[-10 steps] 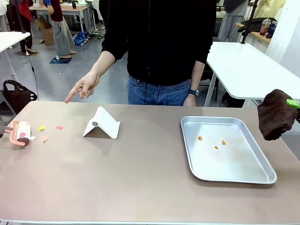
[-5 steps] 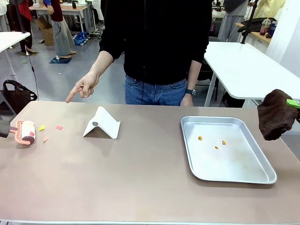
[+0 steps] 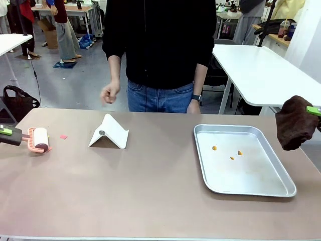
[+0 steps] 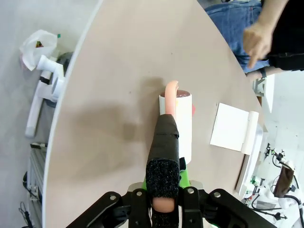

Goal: Clean the surface of the table.
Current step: If a person points to the right, clean the right side of the table with your right hand, and if they point to the left, clean the left side with your left hand, then clean the area not pointed to by the person.

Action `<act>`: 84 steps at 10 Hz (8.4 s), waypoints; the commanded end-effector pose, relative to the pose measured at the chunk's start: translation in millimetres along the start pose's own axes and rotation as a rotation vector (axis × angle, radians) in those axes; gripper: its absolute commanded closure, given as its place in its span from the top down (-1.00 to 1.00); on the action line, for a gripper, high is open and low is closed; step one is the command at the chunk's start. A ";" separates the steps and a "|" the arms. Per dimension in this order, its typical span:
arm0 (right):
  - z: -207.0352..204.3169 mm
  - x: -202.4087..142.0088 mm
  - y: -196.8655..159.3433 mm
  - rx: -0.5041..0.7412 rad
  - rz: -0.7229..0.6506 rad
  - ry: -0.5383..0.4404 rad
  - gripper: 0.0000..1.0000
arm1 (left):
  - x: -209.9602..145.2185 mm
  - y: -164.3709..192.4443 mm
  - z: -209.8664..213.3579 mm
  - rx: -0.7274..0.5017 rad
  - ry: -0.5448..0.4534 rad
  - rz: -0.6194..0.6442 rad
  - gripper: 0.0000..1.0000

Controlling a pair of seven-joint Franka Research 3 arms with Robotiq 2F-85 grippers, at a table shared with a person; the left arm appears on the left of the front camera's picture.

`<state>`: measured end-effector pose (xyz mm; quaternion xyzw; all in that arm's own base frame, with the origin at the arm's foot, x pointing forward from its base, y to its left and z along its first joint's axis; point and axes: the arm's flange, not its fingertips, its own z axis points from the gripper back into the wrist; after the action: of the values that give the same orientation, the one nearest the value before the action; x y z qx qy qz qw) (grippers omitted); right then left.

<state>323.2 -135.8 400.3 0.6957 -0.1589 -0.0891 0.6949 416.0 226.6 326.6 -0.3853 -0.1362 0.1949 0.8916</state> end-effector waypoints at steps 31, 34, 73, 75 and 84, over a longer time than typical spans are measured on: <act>-0.7 -0.8 6.8 0.003 -0.007 0.003 -1.00 | -85.1 4.0 83.3 -0.830 0.577 -0.291 -0.56; -0.7 -0.8 6.8 0.003 -0.007 0.003 -1.00 | -85.1 4.0 83.3 -0.830 0.577 -0.291 -0.56; -276.6 45.6 -135.0 -0.815 0.099 0.263 -0.77 | -85.1 4.0 83.3 -0.830 0.577 -0.291 -0.56; -287.0 43.4 -138.3 -0.860 0.121 0.282 -0.77 | -85.1 4.0 83.3 -0.830 0.577 -0.291 -0.56; -201.4 70.7 -140.2 -0.917 0.014 0.116 -0.77 | -85.1 4.0 83.3 -0.830 0.577 -0.291 -0.56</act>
<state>479.2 45.3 278.4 0.3393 -0.0665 -0.0851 0.9345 309.3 238.0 358.1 -0.7148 -0.0006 -0.1189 0.6891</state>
